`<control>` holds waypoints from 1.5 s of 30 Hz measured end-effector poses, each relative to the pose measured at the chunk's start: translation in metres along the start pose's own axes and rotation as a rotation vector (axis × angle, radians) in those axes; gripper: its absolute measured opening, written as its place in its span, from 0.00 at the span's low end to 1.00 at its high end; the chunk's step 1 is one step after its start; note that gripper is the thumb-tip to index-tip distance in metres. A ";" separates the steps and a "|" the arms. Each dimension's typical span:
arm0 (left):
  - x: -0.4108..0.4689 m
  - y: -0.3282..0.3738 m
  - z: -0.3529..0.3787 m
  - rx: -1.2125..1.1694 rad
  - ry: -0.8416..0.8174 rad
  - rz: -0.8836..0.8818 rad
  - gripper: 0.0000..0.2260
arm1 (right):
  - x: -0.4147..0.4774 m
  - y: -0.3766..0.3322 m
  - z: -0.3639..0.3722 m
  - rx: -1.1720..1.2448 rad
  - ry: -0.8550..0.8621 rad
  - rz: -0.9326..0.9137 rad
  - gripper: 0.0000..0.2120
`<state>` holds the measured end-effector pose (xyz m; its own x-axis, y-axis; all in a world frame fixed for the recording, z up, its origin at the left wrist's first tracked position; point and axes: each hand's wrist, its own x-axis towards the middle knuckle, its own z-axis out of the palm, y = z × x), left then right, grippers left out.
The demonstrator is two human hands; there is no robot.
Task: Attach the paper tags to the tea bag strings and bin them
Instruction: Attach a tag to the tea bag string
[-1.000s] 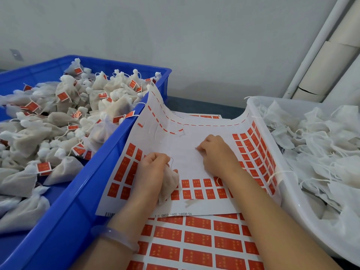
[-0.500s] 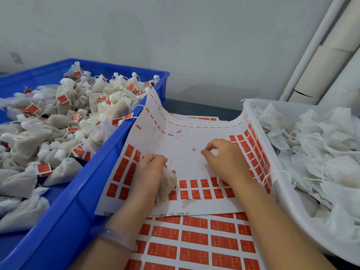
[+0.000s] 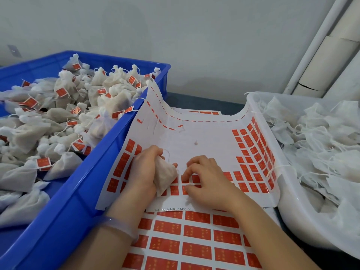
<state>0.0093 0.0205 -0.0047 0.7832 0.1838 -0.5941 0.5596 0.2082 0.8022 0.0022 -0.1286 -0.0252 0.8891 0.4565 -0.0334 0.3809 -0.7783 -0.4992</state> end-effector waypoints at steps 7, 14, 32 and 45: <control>0.002 0.010 0.002 0.058 0.084 -0.077 0.14 | 0.006 0.006 0.011 0.005 0.082 0.012 0.12; 0.002 0.006 0.004 0.077 0.011 0.030 0.16 | 0.012 0.007 0.017 -0.035 0.137 -0.013 0.04; -0.003 0.003 0.004 0.182 0.042 0.022 0.17 | 0.009 0.005 0.018 -0.054 0.167 -0.032 0.02; -0.009 0.002 0.003 0.046 0.041 -0.010 0.17 | 0.008 0.003 0.018 -0.056 0.169 -0.012 0.02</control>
<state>0.0042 0.0163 0.0027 0.7662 0.2211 -0.6034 0.5802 0.1659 0.7974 0.0057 -0.1199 -0.0430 0.9126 0.3907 0.1208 0.4012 -0.7979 -0.4499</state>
